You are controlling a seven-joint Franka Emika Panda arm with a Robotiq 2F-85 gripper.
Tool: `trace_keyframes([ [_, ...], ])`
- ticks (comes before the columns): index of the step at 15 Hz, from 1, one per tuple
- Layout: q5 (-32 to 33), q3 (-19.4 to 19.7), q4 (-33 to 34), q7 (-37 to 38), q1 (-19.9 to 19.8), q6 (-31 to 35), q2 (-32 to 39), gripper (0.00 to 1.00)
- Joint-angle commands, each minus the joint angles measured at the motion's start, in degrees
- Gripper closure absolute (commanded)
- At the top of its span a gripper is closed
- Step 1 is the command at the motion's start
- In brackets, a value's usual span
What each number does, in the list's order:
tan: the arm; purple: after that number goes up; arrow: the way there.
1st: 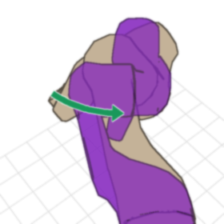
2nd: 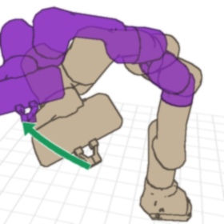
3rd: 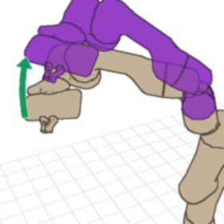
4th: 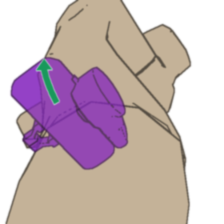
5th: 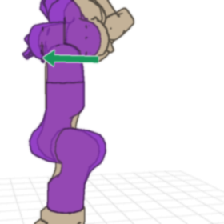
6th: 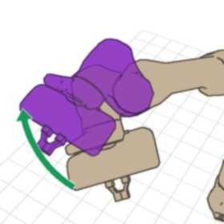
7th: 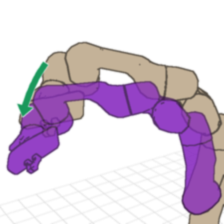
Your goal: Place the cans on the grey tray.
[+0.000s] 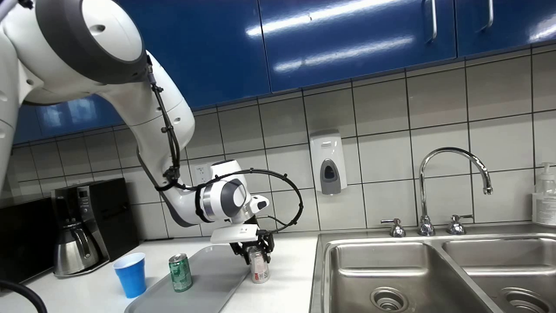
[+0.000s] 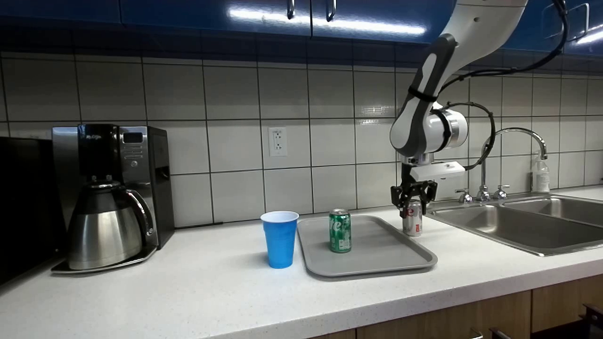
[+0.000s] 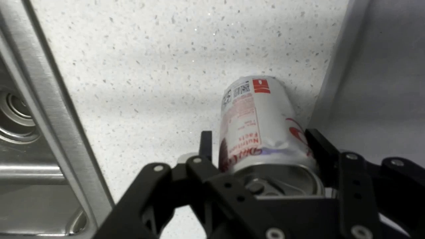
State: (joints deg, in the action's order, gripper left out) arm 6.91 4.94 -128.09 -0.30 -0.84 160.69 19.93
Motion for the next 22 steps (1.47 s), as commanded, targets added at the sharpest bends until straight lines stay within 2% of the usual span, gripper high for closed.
trace_keyframes([
  [1,-1.6,-1.0,0.8,-1.9,-1.6,0.0,0.3,0.58],
  [2,-1.8,-1.0,0.8,-2.0,-1.7,0.0,0.2,0.62],
  [17,-1.4,-1.3,-1.8,-1.7,-1.0,1.0,-5.3,0.62],
  [22,-1.7,-2.6,-2.2,-1.4,-0.1,0.8,-7.5,0.62],
])
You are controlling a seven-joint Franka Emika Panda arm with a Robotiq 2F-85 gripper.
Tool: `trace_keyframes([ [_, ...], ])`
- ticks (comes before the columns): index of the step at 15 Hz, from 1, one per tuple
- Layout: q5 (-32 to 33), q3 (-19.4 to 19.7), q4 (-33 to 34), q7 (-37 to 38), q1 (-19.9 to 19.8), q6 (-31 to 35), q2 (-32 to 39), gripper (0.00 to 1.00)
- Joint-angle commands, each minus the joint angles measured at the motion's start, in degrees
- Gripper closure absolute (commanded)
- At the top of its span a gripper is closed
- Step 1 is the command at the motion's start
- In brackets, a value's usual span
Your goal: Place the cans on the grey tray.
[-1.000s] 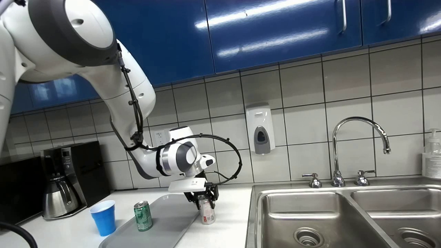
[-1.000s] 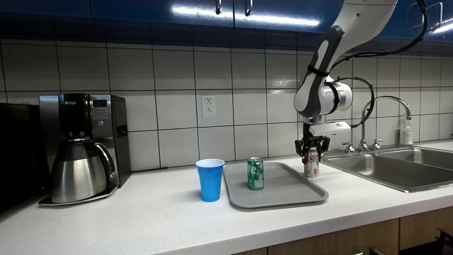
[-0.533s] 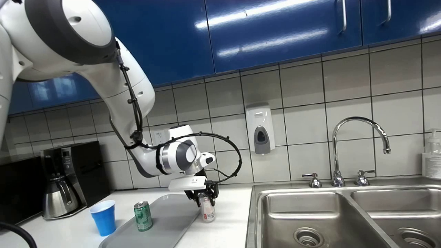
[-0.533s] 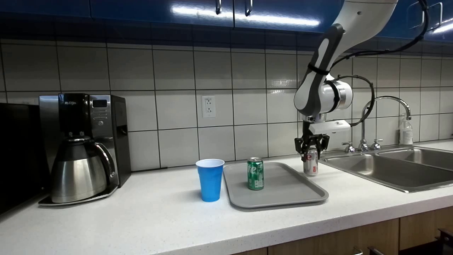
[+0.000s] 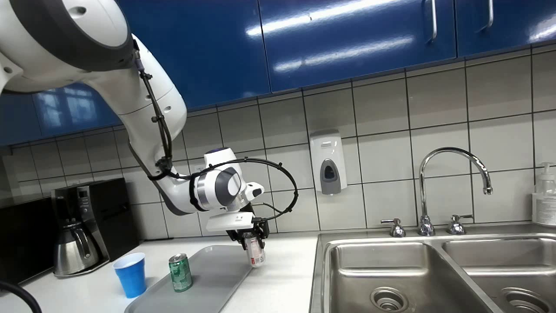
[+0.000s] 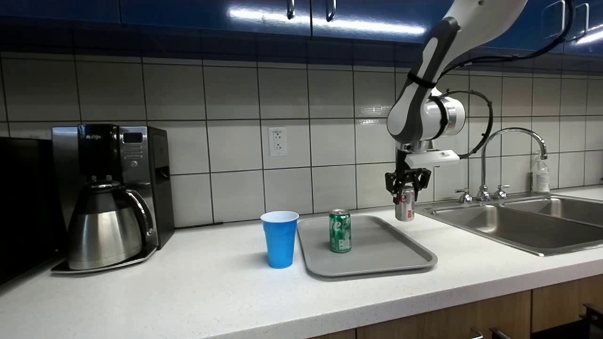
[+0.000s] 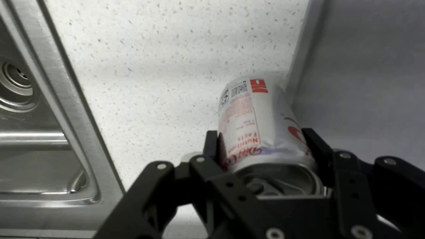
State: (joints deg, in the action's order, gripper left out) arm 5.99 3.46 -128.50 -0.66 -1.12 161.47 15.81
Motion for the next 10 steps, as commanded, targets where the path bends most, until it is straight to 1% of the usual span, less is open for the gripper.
trace_keyframes([
  [1,-0.9,-1.6,-1.7,-1.1,0.3,0.0,-3.6,0.62],
  [10,-1.9,-5.2,-0.3,-1.6,1.9,-0.1,-2.8,0.62],
])
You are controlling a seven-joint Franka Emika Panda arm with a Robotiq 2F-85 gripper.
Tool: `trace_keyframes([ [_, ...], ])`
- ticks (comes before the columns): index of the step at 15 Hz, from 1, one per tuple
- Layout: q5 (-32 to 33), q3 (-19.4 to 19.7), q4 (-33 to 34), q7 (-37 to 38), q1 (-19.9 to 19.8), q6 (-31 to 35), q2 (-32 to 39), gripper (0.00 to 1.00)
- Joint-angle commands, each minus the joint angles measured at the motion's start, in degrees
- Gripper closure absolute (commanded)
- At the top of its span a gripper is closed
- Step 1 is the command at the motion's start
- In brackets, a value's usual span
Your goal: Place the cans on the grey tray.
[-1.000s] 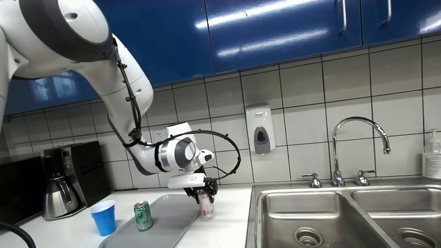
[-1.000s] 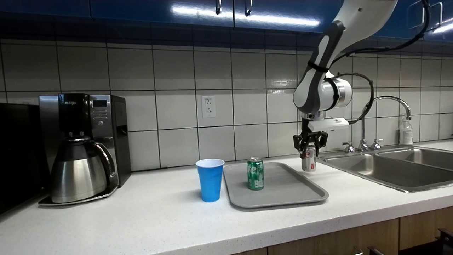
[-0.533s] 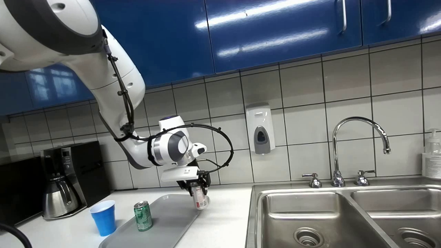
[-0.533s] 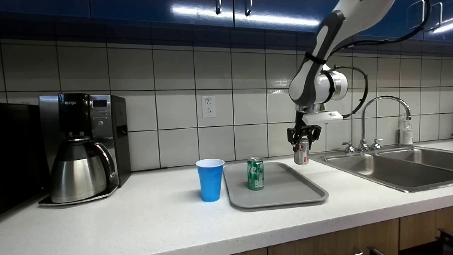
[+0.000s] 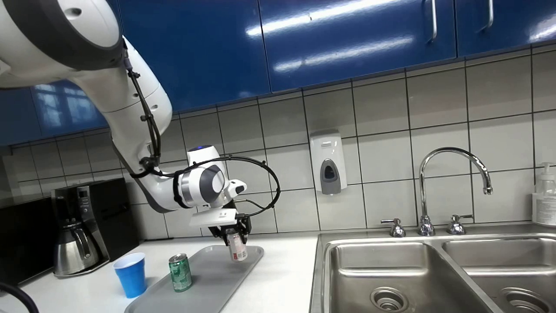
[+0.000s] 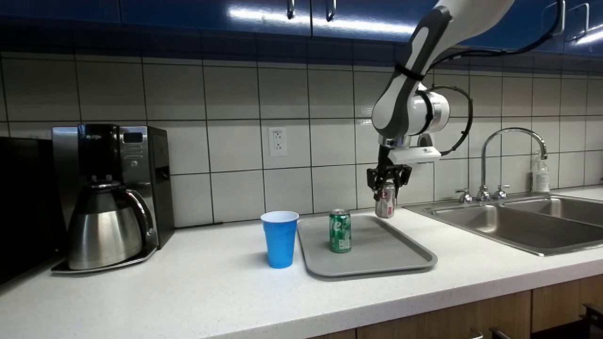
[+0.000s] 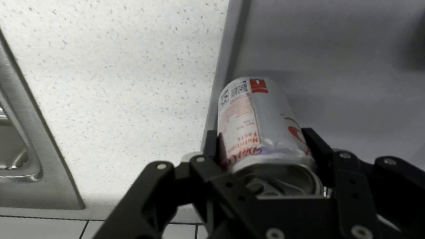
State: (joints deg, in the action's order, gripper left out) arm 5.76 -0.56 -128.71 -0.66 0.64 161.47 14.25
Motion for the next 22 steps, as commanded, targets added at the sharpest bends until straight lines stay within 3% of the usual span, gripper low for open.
trace_keyframes([
  [1,-1.8,-1.5,0.1,-1.7,0.2,-0.1,-1.1,0.62],
  [22,-1.0,-2.4,2.1,-1.8,1.6,-0.5,4.4,0.62],
])
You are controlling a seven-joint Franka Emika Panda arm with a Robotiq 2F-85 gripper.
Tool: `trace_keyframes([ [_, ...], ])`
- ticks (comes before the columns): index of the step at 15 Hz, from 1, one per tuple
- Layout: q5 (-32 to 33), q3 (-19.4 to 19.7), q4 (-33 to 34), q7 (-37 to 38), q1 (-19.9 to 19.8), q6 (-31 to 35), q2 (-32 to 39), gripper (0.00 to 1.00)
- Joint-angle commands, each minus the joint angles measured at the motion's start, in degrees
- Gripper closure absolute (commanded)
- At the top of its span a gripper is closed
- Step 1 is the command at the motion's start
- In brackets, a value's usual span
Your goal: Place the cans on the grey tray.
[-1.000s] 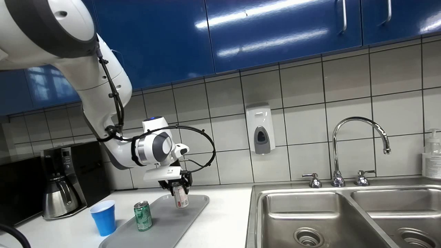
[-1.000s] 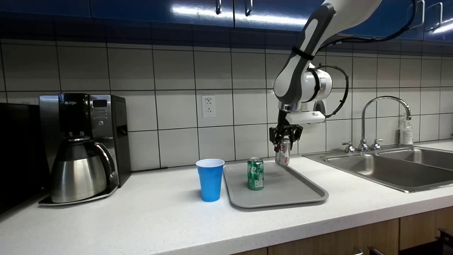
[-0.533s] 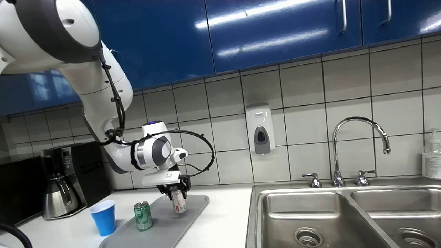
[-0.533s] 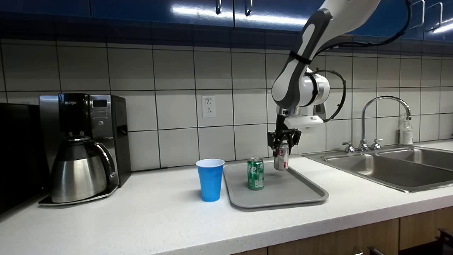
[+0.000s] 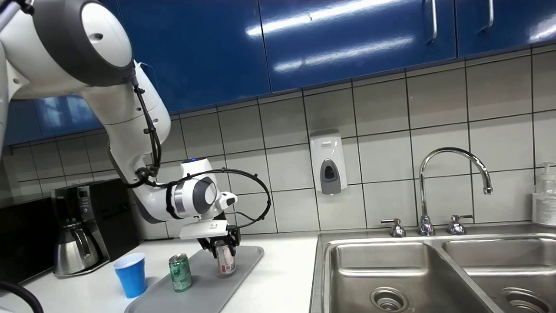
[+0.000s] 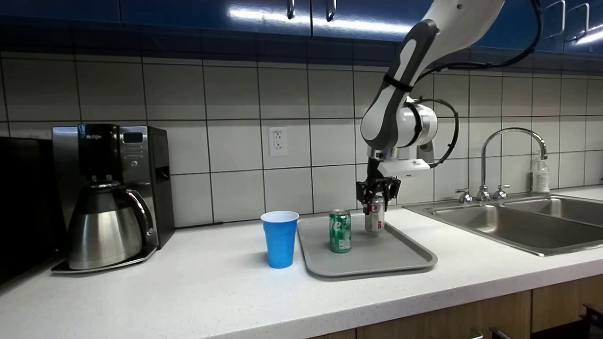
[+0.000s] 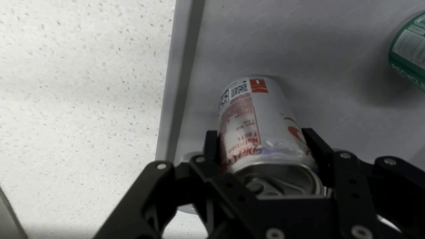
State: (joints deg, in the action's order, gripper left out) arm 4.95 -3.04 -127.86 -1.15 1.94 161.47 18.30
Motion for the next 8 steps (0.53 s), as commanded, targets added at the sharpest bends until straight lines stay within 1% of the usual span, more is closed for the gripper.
trace_keyframes([
  [1,-0.2,0.1,1.2,-1.4,0.3,-0.5,0.4,0.62],
  [5,-0.1,0.1,1.1,-1.6,0.3,-0.7,0.5,0.62],
  [6,0.1,0.2,1.1,-1.7,0.3,-0.9,0.4,0.12],
  [7,0.2,0.3,1.0,-1.6,0.4,-0.9,0.4,0.11],
  [8,0.2,0.3,0.9,-1.6,0.4,-0.8,0.2,0.04],
])
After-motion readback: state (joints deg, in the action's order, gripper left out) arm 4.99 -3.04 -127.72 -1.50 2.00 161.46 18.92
